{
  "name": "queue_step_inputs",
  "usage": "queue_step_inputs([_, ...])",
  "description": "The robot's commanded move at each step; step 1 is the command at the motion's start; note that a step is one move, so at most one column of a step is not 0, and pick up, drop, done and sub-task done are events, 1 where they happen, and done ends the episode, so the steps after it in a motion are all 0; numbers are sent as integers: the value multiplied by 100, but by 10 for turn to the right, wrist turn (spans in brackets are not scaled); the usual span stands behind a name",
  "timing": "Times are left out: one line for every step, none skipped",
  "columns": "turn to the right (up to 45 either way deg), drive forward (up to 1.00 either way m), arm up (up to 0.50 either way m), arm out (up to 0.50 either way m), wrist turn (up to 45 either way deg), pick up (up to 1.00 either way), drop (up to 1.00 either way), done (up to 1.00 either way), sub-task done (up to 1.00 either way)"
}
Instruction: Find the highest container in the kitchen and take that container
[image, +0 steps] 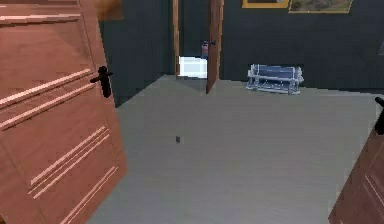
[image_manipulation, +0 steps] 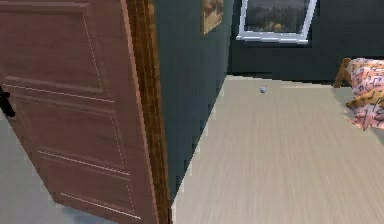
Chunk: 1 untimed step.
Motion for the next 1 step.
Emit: queue_step_inputs([150,0,0,0,0,0,0,0,0])
